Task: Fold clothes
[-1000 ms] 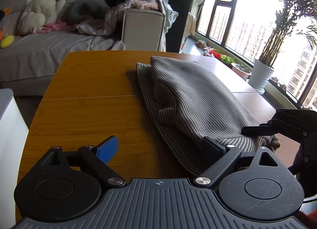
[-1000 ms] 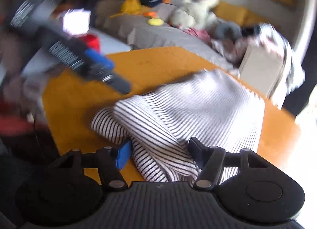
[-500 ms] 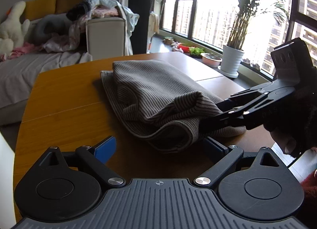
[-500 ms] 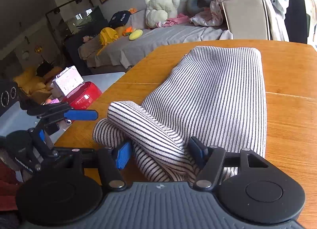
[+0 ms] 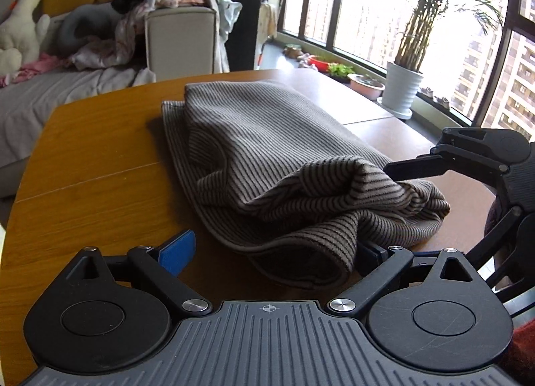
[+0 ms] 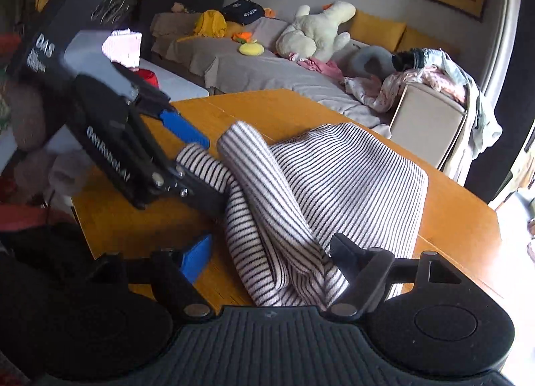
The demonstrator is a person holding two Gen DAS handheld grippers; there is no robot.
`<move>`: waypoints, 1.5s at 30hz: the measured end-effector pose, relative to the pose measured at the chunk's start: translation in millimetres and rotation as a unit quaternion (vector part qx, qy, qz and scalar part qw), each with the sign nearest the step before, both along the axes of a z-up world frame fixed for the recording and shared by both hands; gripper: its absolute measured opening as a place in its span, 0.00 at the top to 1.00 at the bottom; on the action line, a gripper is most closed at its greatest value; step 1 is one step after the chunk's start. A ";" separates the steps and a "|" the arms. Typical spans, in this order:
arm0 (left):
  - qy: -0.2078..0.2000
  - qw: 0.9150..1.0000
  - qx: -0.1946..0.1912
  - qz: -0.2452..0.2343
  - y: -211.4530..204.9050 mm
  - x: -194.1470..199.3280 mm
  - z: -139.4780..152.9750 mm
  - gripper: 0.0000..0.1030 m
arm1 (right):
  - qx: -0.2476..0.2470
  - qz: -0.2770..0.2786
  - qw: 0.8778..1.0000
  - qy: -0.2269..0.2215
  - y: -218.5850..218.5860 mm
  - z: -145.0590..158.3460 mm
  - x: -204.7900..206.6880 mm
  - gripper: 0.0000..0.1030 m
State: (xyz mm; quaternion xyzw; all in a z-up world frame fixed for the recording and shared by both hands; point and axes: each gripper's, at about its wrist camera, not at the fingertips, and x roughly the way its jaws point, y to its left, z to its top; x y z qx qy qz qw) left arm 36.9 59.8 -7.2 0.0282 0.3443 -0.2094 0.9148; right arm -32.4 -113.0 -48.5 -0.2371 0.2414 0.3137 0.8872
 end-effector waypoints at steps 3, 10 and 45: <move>0.000 1.000 -0.003 0.001 -1.1 1.6 2.8 0.04 | -0.040 0.005 0.998 -0.050 11.0 -11.2 -5.1 0.23; 0.001 1.000 -0.019 0.009 3.3 2.4 7.9 0.04 | -0.075 0.006 0.992 -0.100 22.0 -11.8 -2.8 0.65; 0.040 0.998 -0.035 0.038 39.0 108.8 -9.4 0.20 | 0.062 0.055 0.991 0.106 -10.3 45.5 194.1 0.57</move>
